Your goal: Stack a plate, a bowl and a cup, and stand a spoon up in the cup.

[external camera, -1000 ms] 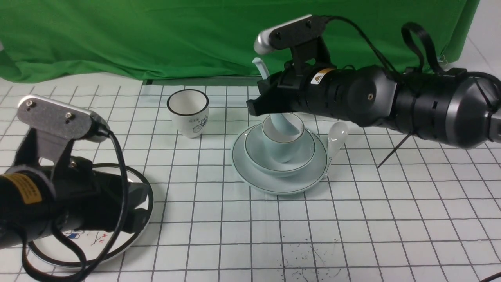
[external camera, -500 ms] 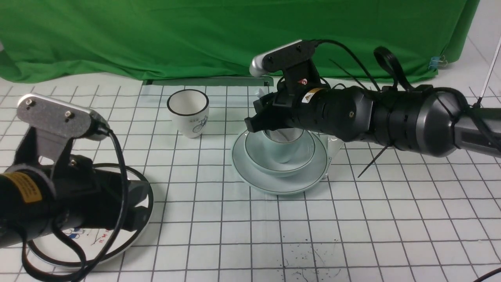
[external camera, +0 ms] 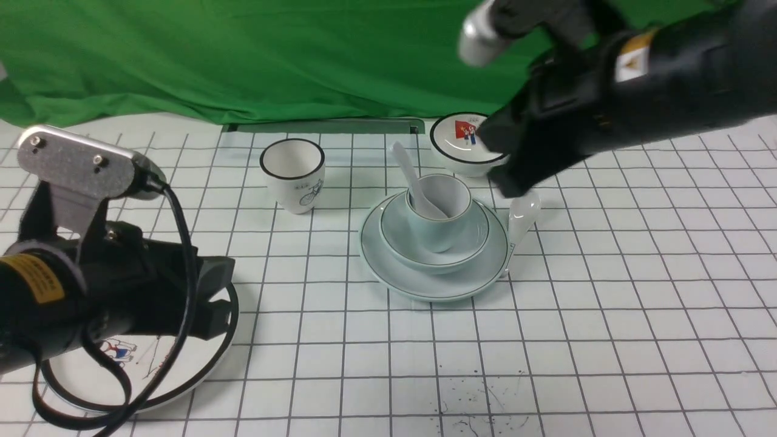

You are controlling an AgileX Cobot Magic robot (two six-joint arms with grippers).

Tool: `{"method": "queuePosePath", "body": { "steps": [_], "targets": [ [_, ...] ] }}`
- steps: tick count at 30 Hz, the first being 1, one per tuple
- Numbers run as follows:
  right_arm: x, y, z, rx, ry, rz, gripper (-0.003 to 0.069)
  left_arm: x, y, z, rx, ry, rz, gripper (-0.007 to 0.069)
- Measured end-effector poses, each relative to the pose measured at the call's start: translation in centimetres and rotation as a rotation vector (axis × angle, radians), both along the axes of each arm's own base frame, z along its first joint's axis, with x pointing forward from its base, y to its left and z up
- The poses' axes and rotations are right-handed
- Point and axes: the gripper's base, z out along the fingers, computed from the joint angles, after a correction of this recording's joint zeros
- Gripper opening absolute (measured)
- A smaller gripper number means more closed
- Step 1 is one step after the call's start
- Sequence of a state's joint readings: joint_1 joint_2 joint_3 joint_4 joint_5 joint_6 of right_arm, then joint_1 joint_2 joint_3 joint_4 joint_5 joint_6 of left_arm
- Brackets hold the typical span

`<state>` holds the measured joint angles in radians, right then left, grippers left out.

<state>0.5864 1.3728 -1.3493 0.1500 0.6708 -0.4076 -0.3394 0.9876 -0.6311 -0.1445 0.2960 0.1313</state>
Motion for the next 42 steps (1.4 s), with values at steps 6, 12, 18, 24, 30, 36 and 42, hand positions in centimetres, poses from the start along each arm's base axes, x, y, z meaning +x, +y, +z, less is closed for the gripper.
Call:
{"method": "queuePosePath", "body": {
  "steps": [6,12,18,24,30,36,42],
  "targets": [
    [-8.7,-7.2,3.5,0.022,-0.117,-0.122,0.0010,0.0,0.0,0.0,0.004,-0.006,-0.001,0.0242],
    [-14.4,-10.8,-1.1,0.184,-0.240,-0.141,0.0010,0.1,0.0,0.2,-0.002,-0.025,0.002,0.0242],
    [-16.4,-11.8,-10.1,0.274,-0.264,-0.141,0.0016,0.1,0.0,0.2,-0.003,-0.027,0.002,0.0242],
    [-17.0,-12.2,-16.3,0.269,-0.107,-0.199,0.0026,0.1,0.0,0.2,-0.003,-0.027,0.002,0.0242],
    [-17.5,-12.5,-19.2,0.239,-0.032,-0.223,0.0010,0.1,0.0,0.2,-0.003,-0.027,0.002,0.0242],
    [-17.9,-13.4,-19.9,0.323,-0.171,-0.264,0.0010,0.1,0.0,0.2,-0.002,-0.027,0.002,0.0242],
    [-18.7,-16.0,-19.3,0.434,-0.432,-0.549,0.0010,0.2,0.0,0.2,-0.004,-0.033,0.003,0.0242]
  ]
}}
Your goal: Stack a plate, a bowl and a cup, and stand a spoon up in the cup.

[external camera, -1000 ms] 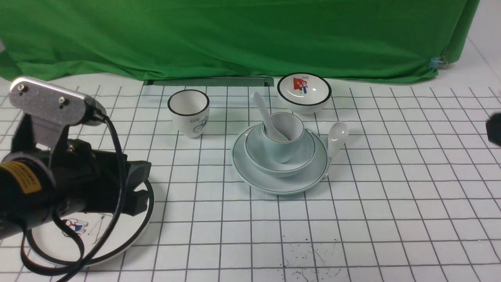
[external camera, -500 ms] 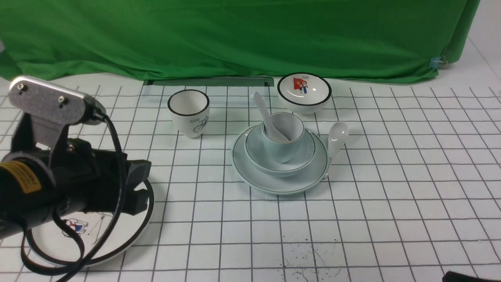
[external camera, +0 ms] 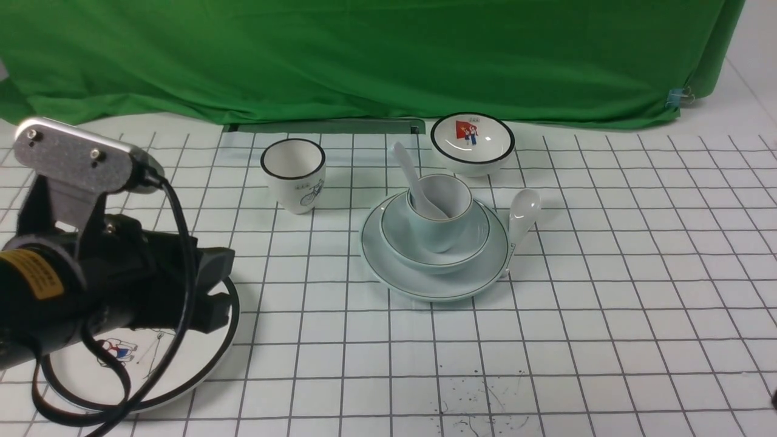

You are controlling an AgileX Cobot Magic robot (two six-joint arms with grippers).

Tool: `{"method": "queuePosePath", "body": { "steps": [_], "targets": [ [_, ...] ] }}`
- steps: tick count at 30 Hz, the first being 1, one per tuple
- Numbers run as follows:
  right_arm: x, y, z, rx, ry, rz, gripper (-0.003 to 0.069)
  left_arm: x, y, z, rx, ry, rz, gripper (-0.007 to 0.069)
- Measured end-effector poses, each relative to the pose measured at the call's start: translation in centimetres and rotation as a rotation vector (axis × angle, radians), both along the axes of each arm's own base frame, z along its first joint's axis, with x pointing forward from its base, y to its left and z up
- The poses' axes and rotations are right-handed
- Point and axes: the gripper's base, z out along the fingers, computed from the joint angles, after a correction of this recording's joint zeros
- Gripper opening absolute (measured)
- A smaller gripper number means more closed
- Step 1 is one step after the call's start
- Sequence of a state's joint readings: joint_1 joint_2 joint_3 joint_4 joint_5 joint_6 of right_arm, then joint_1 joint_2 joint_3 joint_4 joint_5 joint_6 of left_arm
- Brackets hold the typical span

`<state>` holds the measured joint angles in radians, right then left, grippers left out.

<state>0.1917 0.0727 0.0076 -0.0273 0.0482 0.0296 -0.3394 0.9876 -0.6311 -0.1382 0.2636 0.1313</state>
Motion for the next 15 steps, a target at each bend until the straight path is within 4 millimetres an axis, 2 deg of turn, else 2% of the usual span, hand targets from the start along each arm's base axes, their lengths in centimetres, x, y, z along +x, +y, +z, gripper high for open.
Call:
{"method": "queuePosePath", "body": {
  "steps": [6,15],
  "targets": [
    [-0.5,-1.3,-0.6,0.024,0.041,-0.205,0.0010,0.1,0.0,0.1,-0.004,-0.012,0.002,0.0242],
    [-0.7,-1.4,-1.1,0.020,0.101,-0.234,0.0013,0.1,0.0,0.1,-0.005,-0.016,0.002,0.0242]
  ]
}}
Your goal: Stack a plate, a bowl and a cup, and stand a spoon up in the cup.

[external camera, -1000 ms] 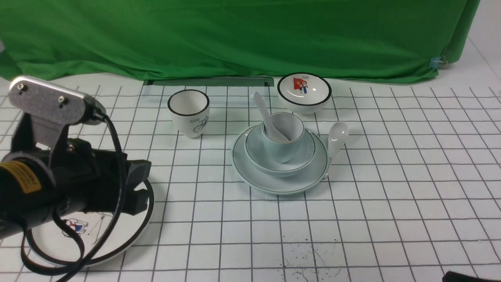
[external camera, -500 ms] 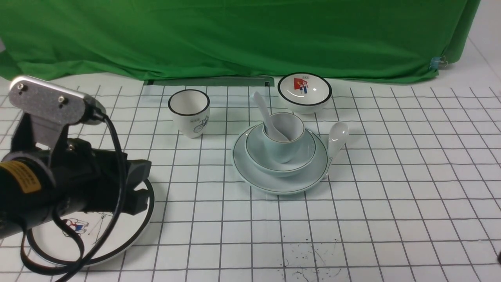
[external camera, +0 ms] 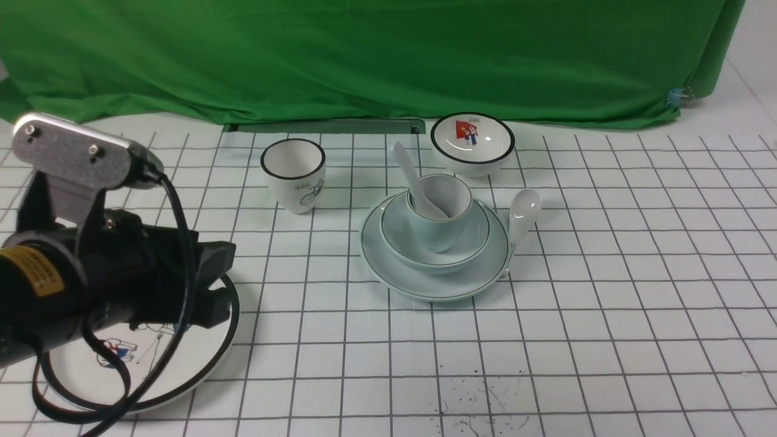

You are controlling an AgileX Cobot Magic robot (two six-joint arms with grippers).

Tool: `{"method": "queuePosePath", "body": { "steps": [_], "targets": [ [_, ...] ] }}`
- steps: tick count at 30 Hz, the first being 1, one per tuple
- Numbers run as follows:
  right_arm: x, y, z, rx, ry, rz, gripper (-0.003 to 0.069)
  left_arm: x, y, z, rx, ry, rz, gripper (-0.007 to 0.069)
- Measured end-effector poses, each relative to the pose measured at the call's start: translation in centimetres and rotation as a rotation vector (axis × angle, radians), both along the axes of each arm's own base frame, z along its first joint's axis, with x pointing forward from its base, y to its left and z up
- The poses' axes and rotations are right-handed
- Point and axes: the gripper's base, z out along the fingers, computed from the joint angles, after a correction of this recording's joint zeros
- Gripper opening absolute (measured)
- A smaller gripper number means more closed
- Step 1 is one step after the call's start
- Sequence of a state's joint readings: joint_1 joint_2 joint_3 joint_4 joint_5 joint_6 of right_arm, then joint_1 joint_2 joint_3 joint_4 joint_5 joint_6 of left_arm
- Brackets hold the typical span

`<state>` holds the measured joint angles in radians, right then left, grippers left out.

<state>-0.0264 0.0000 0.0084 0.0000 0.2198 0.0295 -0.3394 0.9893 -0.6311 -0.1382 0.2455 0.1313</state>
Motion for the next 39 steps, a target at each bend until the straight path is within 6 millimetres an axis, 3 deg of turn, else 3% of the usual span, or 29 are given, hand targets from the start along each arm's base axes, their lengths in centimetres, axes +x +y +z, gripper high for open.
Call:
{"method": "queuePosePath", "body": {
  "steps": [11,15,20,22,23,26,30,34,39],
  "targets": [
    [0.0,0.0,0.0,0.000,0.000,-0.002,0.0027,0.0,0.0,0.0,-0.001,-0.003,-0.002,0.0242],
    [0.0,0.0,0.0,0.000,0.001,-0.002,0.0035,-1.0,0.2,0.4,-0.022,-0.071,-0.003,0.0242],
    [0.0,0.0,0.0,0.000,0.002,-0.003,0.0043,-4.8,2.0,0.4,-0.095,-0.316,0.033,0.0242],
    [0.0,0.0,0.0,0.000,0.002,-0.003,0.0054,-7.6,3.7,-0.1,-0.142,-0.495,0.085,0.0242],
    [0.0,0.0,0.0,0.000,0.002,-0.003,0.0055,-8.1,3.9,-0.2,-0.148,-0.524,0.096,0.0242],
    [0.0,0.0,0.0,0.000,0.002,-0.003,0.0067,-11.5,5.6,-2.0,-0.154,-0.734,0.173,0.0242],
    [0.0,0.0,0.0,0.000,0.002,-0.003,0.0078,-13.4,6.5,-4.9,-0.109,-0.857,0.238,0.0242],
    [0.0,0.0,0.0,0.000,0.003,-0.003,0.0087,-13.8,6.7,-5.6,-0.072,-0.830,0.272,0.0242],
    [0.0,0.0,0.0,0.000,-0.001,-0.003,0.0102,-13.5,6.7,-8.3,-0.061,-0.538,0.295,0.0242]
  ]
}}
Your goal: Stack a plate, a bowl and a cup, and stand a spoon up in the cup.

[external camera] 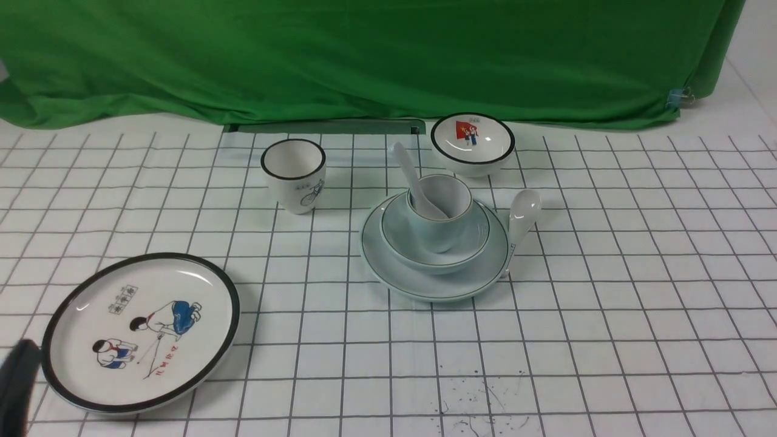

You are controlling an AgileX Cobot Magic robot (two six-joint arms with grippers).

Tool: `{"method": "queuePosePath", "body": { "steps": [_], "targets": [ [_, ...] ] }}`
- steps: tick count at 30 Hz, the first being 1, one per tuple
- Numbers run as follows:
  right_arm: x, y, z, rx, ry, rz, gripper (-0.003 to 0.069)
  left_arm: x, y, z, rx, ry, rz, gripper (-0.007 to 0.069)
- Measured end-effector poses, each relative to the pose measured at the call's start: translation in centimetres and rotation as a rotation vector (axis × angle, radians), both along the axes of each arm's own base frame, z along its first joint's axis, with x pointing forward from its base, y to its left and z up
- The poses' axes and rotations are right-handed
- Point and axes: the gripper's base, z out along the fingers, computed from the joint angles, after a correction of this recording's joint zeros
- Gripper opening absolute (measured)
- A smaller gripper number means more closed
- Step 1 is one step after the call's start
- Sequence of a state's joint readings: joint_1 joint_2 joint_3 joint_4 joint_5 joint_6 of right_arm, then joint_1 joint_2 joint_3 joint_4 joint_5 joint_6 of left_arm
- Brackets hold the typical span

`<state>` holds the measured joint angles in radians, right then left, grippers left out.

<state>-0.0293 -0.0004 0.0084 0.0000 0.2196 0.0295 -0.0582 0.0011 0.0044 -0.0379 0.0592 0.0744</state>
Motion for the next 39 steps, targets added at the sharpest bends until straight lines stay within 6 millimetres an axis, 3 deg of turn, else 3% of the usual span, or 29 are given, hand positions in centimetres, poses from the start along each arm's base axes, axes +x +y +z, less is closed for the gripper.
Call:
{"method": "queuePosePath", "body": {
  "steps": [5,31,34,39],
  "targets": [
    [0.0,0.0,0.0,0.000,0.000,0.000,0.0112,-0.1,-0.1,-1.7,-0.010,0.179,-0.005,0.0242],
    [0.0,0.0,0.0,0.000,0.000,0.000,0.0183,-0.1,0.0,-1.7,0.022,0.183,-0.002,0.0242],
    [0.0,0.0,0.0,0.000,0.000,0.000,0.0188,-0.1,-0.1,-1.7,-0.006,0.185,-0.007,0.0204],
    [0.0,0.0,0.0,0.000,0.000,0.000,0.0199,-0.1,-0.1,-1.7,-0.035,0.188,-0.012,0.0076]
  ]
}}
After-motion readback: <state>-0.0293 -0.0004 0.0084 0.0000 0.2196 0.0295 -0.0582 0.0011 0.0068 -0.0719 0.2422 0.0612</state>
